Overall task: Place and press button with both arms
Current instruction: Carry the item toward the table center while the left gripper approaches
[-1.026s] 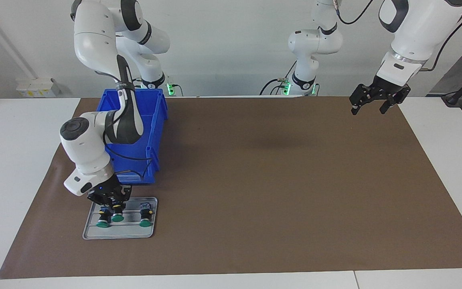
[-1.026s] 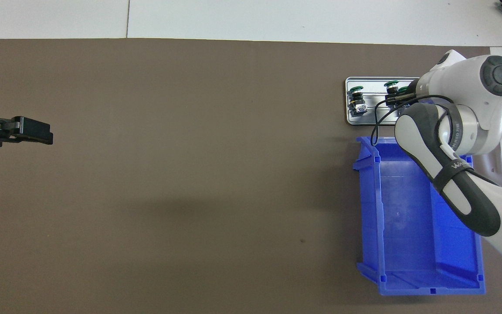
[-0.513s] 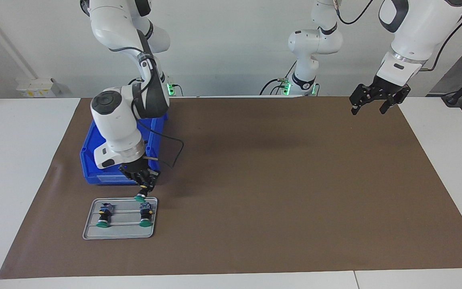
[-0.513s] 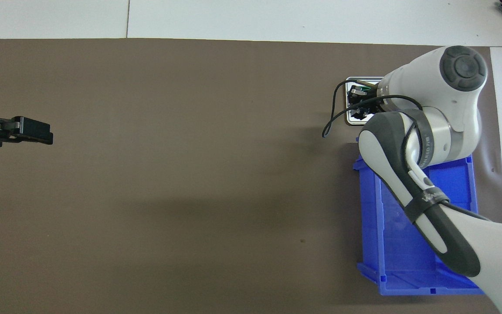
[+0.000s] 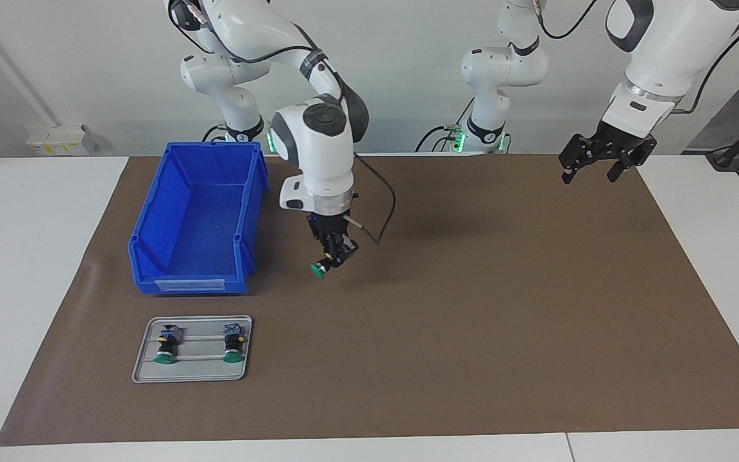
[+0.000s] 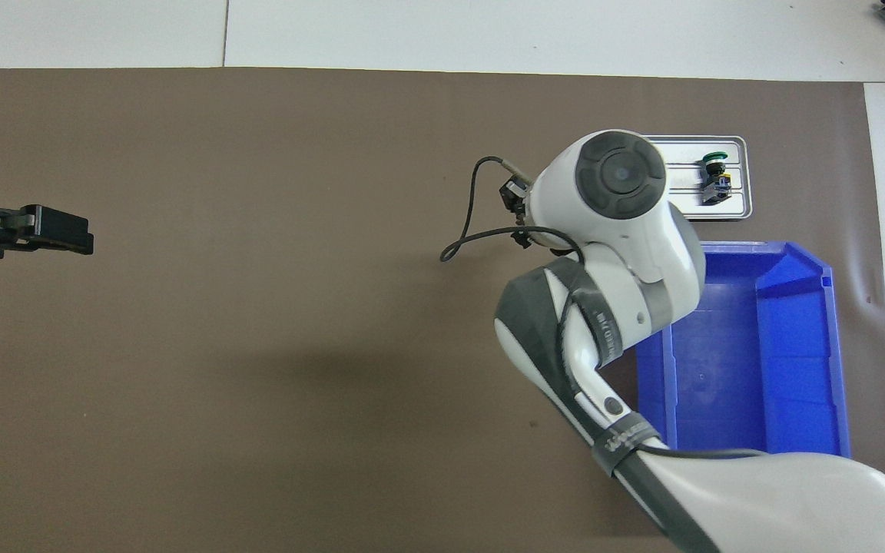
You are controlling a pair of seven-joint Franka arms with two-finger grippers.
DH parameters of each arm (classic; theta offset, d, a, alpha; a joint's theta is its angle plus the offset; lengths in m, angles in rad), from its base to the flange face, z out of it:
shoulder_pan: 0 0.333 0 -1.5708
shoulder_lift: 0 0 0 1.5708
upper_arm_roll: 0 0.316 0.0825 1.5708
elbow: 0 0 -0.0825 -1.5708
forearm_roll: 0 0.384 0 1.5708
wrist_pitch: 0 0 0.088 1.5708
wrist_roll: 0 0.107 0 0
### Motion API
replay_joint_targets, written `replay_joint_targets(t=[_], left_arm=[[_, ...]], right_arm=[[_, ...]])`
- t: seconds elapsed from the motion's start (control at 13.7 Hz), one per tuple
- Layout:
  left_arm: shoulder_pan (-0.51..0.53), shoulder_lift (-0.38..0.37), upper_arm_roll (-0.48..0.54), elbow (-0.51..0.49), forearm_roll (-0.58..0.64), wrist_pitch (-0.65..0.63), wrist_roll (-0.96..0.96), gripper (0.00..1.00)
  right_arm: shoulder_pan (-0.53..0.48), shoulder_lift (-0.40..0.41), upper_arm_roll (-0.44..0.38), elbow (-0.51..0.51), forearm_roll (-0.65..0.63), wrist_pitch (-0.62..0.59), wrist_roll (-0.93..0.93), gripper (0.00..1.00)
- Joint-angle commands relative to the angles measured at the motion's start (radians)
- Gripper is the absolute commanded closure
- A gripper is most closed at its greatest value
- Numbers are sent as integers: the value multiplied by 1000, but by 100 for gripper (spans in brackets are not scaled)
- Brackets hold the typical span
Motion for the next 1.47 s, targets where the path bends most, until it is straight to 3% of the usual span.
replay_joint_targets(t=[0.0, 0.37, 0.51, 0.73, 1.1, 1.39], left_arm=[[4, -19, 0, -17, 14, -9, 1, 0], [-10, -29, -2, -41, 14, 30, 8, 0], [-12, -32, -4, -75, 14, 124, 10, 0], [-19, -42, -11, -89, 14, 126, -1, 0], [-29, -56, -11, -117, 14, 113, 25, 0], [-29, -56, -13, -117, 14, 123, 50, 0]], right_arm=[[50, -15, -2, -6, -23, -19, 207, 100], [105, 41, 1, 46, -20, -4, 527, 100], [169, 119, 1, 124, -11, -10, 621, 100], [217, 238, 1, 244, -23, -4, 804, 100], [248, 330, 3, 310, -19, 61, 945, 100], [245, 331, 3, 284, -20, 110, 945, 100]])
